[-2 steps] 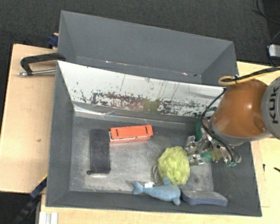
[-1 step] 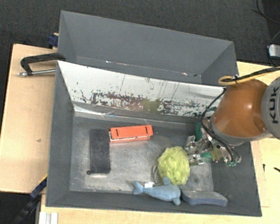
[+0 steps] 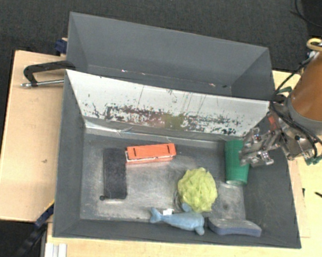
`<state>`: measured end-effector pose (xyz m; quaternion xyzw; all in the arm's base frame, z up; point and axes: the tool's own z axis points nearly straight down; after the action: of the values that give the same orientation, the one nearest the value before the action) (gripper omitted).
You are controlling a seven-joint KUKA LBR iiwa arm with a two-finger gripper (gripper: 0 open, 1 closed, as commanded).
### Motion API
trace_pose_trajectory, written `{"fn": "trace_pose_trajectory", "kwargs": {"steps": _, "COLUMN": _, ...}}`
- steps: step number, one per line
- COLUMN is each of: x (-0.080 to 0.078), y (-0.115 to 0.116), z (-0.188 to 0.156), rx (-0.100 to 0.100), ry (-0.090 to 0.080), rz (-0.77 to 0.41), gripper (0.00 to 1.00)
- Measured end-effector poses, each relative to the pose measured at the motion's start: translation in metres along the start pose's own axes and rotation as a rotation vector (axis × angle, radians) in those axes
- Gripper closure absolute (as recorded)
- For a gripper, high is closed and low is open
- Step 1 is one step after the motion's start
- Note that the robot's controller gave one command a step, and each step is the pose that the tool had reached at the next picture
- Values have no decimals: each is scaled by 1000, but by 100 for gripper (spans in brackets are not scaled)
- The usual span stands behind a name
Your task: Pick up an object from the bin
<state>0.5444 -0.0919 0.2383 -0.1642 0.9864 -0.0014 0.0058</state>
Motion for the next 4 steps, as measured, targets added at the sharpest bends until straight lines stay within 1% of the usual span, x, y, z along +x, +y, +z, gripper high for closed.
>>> {"fn": "trace_pose_trajectory", "kwargs": {"steps": 1, "x": 1, "y": 1, "z": 2, "rx": -3, "ry": 5, "rz": 0, "gripper": 100}}
{"fn": "trace_pose_trajectory", "kwargs": {"steps": 4, "x": 1, "y": 1, "z": 2, "rx": -3, "ry": 5, "rz": 0, "gripper": 100}}
